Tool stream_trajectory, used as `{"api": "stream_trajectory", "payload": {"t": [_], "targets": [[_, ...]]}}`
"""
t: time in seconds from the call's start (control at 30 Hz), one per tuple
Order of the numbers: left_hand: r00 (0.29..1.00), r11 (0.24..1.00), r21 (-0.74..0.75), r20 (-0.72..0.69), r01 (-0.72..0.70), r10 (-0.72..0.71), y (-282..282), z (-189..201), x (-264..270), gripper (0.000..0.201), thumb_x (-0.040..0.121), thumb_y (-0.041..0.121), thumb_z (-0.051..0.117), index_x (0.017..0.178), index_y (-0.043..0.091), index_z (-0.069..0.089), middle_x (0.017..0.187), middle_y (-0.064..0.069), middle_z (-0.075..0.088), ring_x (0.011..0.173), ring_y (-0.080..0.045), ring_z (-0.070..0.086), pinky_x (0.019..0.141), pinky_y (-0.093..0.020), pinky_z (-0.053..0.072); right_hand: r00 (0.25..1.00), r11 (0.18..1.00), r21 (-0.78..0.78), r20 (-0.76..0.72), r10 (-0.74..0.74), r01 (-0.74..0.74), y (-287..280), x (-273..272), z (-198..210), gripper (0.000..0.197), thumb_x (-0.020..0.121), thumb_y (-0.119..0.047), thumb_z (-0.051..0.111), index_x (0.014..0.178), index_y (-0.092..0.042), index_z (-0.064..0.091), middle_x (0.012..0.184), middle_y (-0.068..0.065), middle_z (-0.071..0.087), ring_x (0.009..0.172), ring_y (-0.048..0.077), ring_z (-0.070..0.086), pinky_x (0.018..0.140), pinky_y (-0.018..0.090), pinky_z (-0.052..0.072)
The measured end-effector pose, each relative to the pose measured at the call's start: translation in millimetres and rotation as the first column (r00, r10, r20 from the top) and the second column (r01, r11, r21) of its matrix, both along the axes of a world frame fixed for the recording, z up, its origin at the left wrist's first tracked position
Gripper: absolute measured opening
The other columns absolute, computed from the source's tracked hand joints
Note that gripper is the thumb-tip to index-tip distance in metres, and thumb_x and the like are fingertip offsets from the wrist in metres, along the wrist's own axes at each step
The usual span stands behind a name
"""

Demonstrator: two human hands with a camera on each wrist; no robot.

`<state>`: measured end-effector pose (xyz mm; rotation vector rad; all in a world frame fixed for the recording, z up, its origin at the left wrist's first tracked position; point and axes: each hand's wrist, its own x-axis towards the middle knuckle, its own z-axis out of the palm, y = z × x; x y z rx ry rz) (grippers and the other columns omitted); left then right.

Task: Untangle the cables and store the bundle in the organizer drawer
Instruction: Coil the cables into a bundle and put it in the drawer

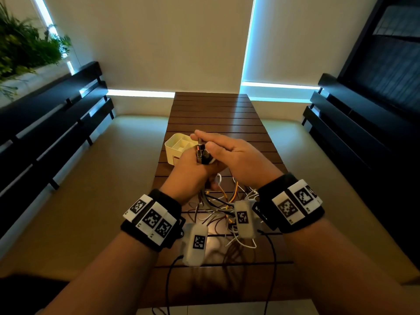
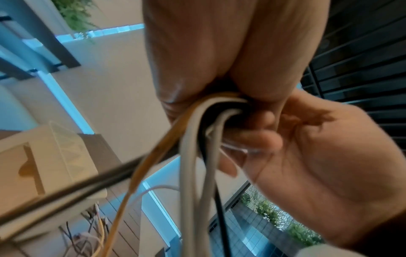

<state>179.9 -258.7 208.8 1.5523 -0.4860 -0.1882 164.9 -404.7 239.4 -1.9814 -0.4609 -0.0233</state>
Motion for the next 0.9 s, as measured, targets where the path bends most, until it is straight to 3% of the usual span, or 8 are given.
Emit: {"api": "stream_trajectory", "payload": {"t": [0.07,0.17,0.3,0.37,0.5,0.6,0.73,0.9], "targets": [[1.000,1.000,0.018,-0.006,-0.020,0.020,-1,-3,-1,0.015,0.093,0.005,0.064,0.095,-0.008,0.058,0.056,-0.008,0.050,0.044,-0.018,0.048,0.046,-0.030,0.045,1.000,0.999,-0.048,0.023,-0.007,0.008,-3,-1,1,0.037,0.106,-0.029,0.043,0.141,-0.029,0.054,0.138,-0.015,0.059,0.127,-0.001,0.052,0.109,0.030,0.042],[0.999,0.999,-0.008,-0.024,-0.034,0.033,-4,-3,-3,0.008,0.091,0.003,0.063,0.087,0.000,0.058,0.053,-0.003,0.046,0.042,-0.017,0.041,0.045,-0.029,0.037,0.999,1.000,0.001,0.042,-0.015,0.015,-4,-3,0,0.039,0.104,-0.032,0.043,0.141,-0.028,0.054,0.133,-0.011,0.062,0.125,0.002,0.054,0.110,0.034,0.043],[1.000,0.995,-0.100,0.013,-0.008,0.009,-3,6,-1,0.011,0.092,0.008,0.065,0.083,0.009,0.058,0.060,-0.005,0.046,0.051,-0.020,0.041,0.049,-0.030,0.038,0.967,0.838,0.539,-0.161,0.199,-0.083,3,-7,-21,0.070,0.089,-0.033,0.064,0.150,-0.021,0.032,0.139,-0.001,0.056,0.115,0.013,0.062,0.093,0.030,0.051],[0.998,0.990,-0.134,0.023,-0.050,0.054,-3,10,1,0.018,0.091,0.008,0.067,0.077,0.018,0.061,0.060,-0.007,0.045,0.054,-0.021,0.044,0.055,-0.034,0.041,0.922,0.783,0.607,-0.211,0.324,-0.136,6,-11,-34,0.076,0.080,-0.014,0.070,0.143,-0.024,0.030,0.119,-0.001,0.065,0.099,0.014,0.065,0.086,0.028,0.052],[0.993,0.988,-0.112,0.029,-0.110,0.114,-5,7,0,0.022,0.095,0.022,0.067,0.074,0.020,0.059,0.053,-0.002,0.048,0.049,-0.019,0.049,0.058,-0.035,0.047,0.933,0.932,0.340,-0.279,0.228,-0.126,11,-14,-50,0.071,0.076,0.013,0.070,0.128,-0.028,0.043,0.110,0.005,0.063,0.104,0.021,0.065,0.096,0.045,0.053],[0.993,0.980,-0.159,-0.019,-0.118,0.116,-6,3,-5,0.020,0.093,0.026,0.067,0.081,0.012,0.059,0.062,-0.005,0.057,0.057,-0.020,0.060,0.066,-0.039,0.055,0.985,0.997,0.077,-0.174,-0.001,0.014,11,-12,-51,0.040,0.079,-0.007,0.073,0.104,-0.034,0.057,0.101,0.002,0.069,0.097,0.010,0.067,0.090,0.035,0.054],[0.991,0.973,-0.189,-0.027,-0.134,0.131,-8,1,-11,0.041,0.088,0.030,0.066,0.110,-0.005,0.064,0.083,-0.016,0.069,0.076,-0.019,0.071,0.067,-0.029,0.059,0.990,0.972,-0.224,-0.107,-0.092,0.067,10,-11,-50,0.020,0.083,-0.022,0.066,0.103,-0.018,0.068,0.099,0.009,0.069,0.094,0.023,0.064,0.086,0.046,0.052],[0.987,0.979,-0.137,0.031,-0.153,0.159,-7,5,-14,0.040,0.086,0.049,0.068,0.073,0.011,0.065,0.066,-0.014,0.065,0.066,-0.027,0.068,0.074,-0.046,0.060,0.988,0.984,-0.151,-0.111,-0.110,0.092,8,-15,-47,0.017,0.081,-0.017,0.069,0.097,-0.022,0.063,0.089,0.006,0.069,0.083,0.014,0.066,0.073,0.027,0.050]]}}
